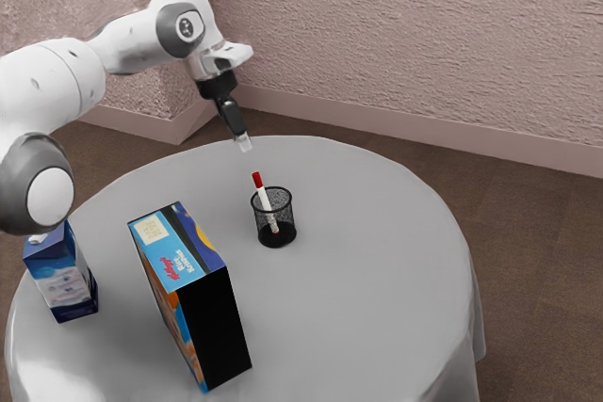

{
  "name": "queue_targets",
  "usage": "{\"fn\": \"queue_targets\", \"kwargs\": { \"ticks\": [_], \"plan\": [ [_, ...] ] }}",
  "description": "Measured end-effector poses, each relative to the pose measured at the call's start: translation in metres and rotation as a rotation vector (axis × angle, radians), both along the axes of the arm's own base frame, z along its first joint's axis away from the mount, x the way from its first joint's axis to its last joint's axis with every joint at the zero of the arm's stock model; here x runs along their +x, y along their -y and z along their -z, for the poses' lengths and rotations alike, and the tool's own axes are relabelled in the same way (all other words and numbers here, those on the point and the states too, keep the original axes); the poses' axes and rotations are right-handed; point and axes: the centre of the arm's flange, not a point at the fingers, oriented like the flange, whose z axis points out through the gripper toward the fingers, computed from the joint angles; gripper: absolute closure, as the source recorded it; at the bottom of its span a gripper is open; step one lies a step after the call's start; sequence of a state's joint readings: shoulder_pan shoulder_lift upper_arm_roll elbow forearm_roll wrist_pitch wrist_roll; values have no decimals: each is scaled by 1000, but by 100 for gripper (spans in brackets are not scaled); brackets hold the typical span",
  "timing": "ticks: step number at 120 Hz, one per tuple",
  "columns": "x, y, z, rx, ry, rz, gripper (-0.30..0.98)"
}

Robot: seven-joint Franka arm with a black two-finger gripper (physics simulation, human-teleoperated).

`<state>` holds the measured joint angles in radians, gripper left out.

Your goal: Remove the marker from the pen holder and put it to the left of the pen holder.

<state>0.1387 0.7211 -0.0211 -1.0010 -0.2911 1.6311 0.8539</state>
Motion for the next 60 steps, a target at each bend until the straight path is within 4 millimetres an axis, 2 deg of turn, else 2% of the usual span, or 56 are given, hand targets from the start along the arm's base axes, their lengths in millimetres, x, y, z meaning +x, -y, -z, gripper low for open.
{"fn": "queue_targets", "kwargs": {
  "ticks": [22,47,60],
  "plan": [
    [5,2,49,-80,-59,-4,0],
    [7,3,84,-127,-100,-7,0],
    [7,4,94,-136,-113,-8,0]
  ]
}}
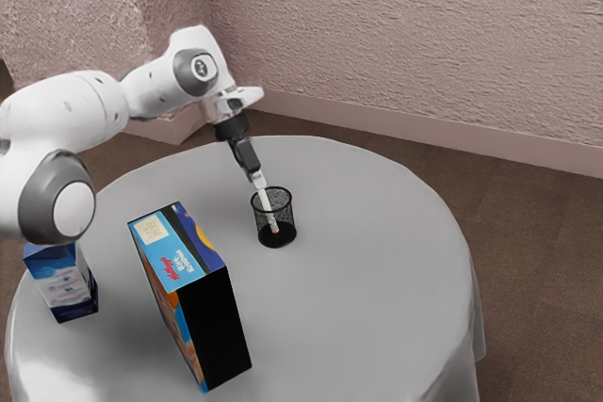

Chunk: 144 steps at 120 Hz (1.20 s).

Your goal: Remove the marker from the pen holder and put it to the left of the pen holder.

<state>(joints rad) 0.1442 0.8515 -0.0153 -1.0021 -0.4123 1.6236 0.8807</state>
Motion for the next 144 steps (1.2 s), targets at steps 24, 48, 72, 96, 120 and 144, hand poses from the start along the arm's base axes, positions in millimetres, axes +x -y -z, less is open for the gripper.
{"fn": "queue_targets", "kwargs": {
  "ticks": [24,48,72,96,120,144],
  "plan": [
    [0,1,3,-4,-7,-2,28],
    [0,2,-1,2,-3,-3,64],
    [-6,-4,-59,45,59,4,73],
    [-39,-24,-151,169,62,31,76],
    [-68,-72,-145,251,-118,-11,78],
    [-71,-81,-97,274,-334,-76,79]
  ]
}}
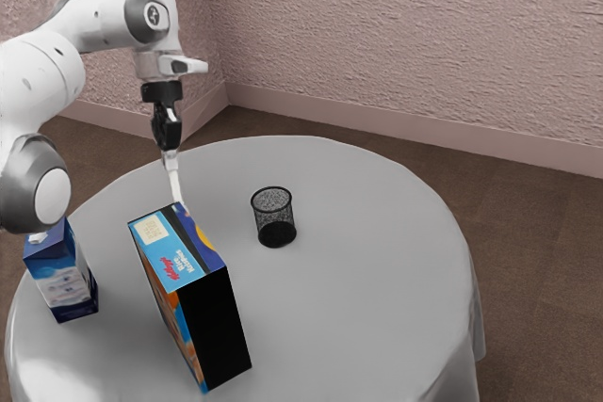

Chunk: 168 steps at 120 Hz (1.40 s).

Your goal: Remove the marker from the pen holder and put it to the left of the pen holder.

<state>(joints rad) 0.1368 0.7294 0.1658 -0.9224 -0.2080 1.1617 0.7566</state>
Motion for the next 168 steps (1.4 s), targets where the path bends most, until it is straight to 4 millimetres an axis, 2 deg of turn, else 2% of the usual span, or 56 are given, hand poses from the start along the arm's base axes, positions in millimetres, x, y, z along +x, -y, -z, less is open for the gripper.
{"fn": "queue_targets", "kwargs": {
  "ticks": [22,59,76,85,103,114,137,143,151,157,168],
  "plan": [
    [-2,-12,58,41,-167,-99,79],
    [-3,-26,125,105,-305,-203,79],
    [-8,-40,154,120,-358,-251,78],
    [-10,-45,161,127,-371,-274,77],
    [-11,-45,162,132,-387,-309,43],
    [-11,-44,161,137,-392,-326,28],
    [-11,-42,154,148,-394,-352,11],
    [-11,-43,147,153,-387,-359,9],
    [-16,-36,106,152,-356,-367,7],
    [-27,-17,55,147,-315,-353,5],
    [-64,45,-53,174,-138,-220,3]
  ]
}}
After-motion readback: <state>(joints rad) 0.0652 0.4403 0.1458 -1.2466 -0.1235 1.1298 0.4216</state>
